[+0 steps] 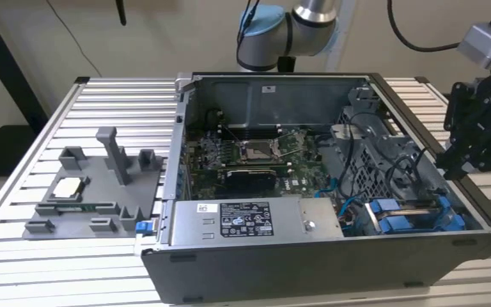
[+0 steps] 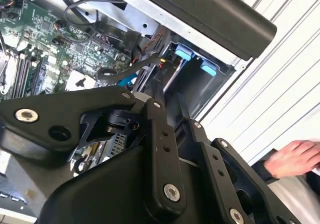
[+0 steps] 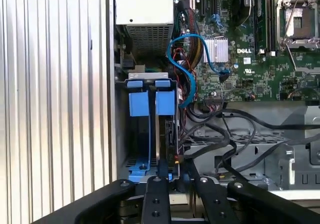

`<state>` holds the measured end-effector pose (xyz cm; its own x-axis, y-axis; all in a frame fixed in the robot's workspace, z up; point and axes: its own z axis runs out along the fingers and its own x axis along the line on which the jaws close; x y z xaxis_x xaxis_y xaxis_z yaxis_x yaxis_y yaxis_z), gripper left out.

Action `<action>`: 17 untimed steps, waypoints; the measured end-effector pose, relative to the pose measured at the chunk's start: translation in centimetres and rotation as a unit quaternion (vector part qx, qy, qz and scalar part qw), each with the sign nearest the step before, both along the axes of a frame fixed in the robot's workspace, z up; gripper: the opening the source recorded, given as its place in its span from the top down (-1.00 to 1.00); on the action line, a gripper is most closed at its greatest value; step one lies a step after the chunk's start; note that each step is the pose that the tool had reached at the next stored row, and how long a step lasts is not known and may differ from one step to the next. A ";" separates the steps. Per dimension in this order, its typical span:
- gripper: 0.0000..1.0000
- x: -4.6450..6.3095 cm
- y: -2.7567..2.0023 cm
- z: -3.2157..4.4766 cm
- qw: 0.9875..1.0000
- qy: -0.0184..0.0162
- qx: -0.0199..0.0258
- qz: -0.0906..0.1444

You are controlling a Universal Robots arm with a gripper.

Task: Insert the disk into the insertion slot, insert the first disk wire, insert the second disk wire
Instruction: 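Insert the first disk wire, then insert the second disk wire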

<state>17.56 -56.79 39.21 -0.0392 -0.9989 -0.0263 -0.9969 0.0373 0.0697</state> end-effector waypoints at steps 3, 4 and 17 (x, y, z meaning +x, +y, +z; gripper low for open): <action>0.46 0.0 0.00 -0.01 1.000 0.000 0.000 0.000; 0.46 0.0 0.00 -0.01 1.000 0.000 0.000 0.000; 0.46 1.7 0.00 0.00 1.000 0.001 0.000 0.000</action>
<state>19.22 -56.79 39.21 -0.0393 -0.9989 -0.0258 -0.9968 0.0373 0.0711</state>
